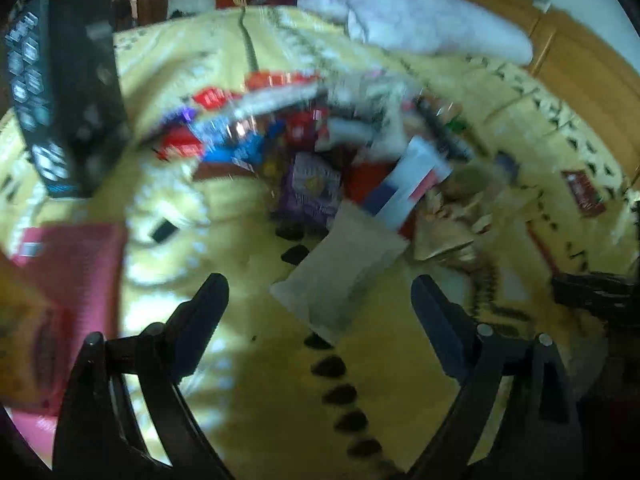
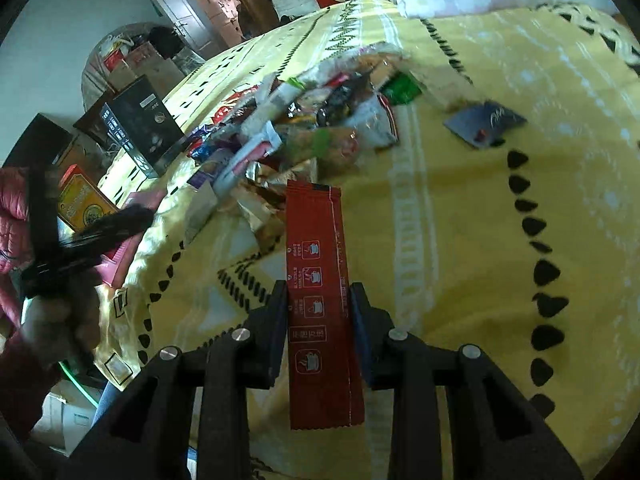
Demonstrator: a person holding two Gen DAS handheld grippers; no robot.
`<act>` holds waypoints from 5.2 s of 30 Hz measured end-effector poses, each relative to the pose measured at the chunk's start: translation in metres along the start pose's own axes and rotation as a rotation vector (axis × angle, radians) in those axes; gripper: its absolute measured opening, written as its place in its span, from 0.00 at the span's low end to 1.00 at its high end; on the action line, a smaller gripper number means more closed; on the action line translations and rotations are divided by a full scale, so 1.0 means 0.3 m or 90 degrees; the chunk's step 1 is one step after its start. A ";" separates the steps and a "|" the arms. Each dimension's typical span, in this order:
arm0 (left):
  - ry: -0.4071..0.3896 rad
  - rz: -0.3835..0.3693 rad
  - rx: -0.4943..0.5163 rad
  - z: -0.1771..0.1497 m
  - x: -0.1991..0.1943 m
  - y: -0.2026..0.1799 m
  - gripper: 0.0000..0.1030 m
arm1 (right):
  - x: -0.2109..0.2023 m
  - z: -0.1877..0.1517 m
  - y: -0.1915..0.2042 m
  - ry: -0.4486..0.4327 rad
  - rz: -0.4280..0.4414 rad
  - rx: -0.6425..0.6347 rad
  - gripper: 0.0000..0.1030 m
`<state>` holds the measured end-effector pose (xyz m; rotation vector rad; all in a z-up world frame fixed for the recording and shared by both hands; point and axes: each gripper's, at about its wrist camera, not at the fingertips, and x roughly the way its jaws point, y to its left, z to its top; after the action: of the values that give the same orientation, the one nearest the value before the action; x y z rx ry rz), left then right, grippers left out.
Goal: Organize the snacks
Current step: 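Grasp the beige paper packet with the left tool while the right tool holds the red packet, then carry both packets over the clear glass bowl, then lower both packets into the bowl and open both tools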
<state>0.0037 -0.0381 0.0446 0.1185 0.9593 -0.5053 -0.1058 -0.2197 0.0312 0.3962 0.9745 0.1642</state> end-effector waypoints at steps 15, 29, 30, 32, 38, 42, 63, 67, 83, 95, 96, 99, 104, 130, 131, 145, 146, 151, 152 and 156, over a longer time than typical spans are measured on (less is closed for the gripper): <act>0.010 0.005 -0.014 -0.010 0.013 -0.012 0.40 | 0.030 -0.007 -0.013 -0.013 0.016 0.023 0.32; 0.032 -0.004 -0.050 -0.103 -0.002 -0.046 0.57 | 0.099 -0.020 0.026 0.047 -0.008 -0.002 0.48; 0.033 0.006 -0.043 -0.106 0.005 -0.054 0.57 | 0.112 -0.019 0.030 0.052 -0.014 -0.008 0.48; 0.033 0.025 -0.023 -0.111 0.009 -0.075 0.55 | 0.119 -0.016 0.036 0.056 -0.027 -0.019 0.43; 0.024 0.046 -0.029 -0.104 -0.030 -0.087 0.38 | 0.072 -0.031 0.025 0.030 -0.034 -0.012 0.30; -0.027 0.051 -0.028 -0.085 -0.141 -0.085 0.37 | -0.001 -0.024 0.063 -0.011 -0.033 -0.028 0.30; -0.277 0.169 -0.067 0.040 -0.753 0.056 0.38 | -0.300 0.285 0.490 -0.180 0.037 -0.154 0.31; -0.294 0.207 -0.101 0.027 -0.811 0.145 0.38 | -0.317 0.347 0.630 -0.198 0.069 -0.186 0.31; -0.308 0.351 -0.298 -0.103 -1.010 0.565 0.38 | -0.221 0.463 1.359 -0.173 0.243 -0.352 0.31; -0.268 0.434 -0.404 -0.229 -1.049 0.796 0.38 | -0.029 0.355 1.790 -0.080 0.321 -0.451 0.31; -0.266 0.439 -0.411 -0.238 -1.049 0.809 0.38 | -0.012 0.349 1.809 -0.075 0.323 -0.454 0.31; -0.264 0.447 -0.420 -0.247 -1.049 0.837 0.38 | 0.027 0.336 1.855 -0.057 0.331 -0.460 0.31; -0.258 0.446 -0.428 -0.267 -1.050 0.886 0.38 | 0.080 0.324 1.912 -0.036 0.339 -0.462 0.31; -0.244 0.446 -0.429 -0.281 -1.048 0.939 0.38 | 0.130 0.304 1.962 -0.008 0.352 -0.460 0.31; -0.244 0.445 -0.430 -0.281 -1.049 0.942 0.38 | 0.131 0.302 1.962 -0.007 0.352 -0.460 0.31; -0.234 0.441 -0.436 -0.281 -1.038 0.964 0.38 | 0.163 0.299 1.980 0.009 0.356 -0.453 0.32; -0.233 0.441 -0.437 -0.282 -1.038 0.966 0.38 | 0.166 0.299 1.979 0.010 0.356 -0.452 0.32; -0.230 0.441 -0.438 -0.285 -1.035 0.971 0.38 | 0.191 0.297 1.984 0.020 0.356 -0.448 0.32; -0.228 0.441 -0.439 -0.287 -1.034 0.974 0.38 | 0.195 0.296 1.984 0.021 0.356 -0.448 0.32; -0.226 0.440 -0.444 -0.292 -1.031 0.982 0.38 | 0.211 0.288 1.983 0.028 0.356 -0.445 0.32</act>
<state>-0.0708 0.3594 0.2076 -0.2592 0.6424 0.4448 0.0254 0.3234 0.2622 0.0061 0.7679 0.9928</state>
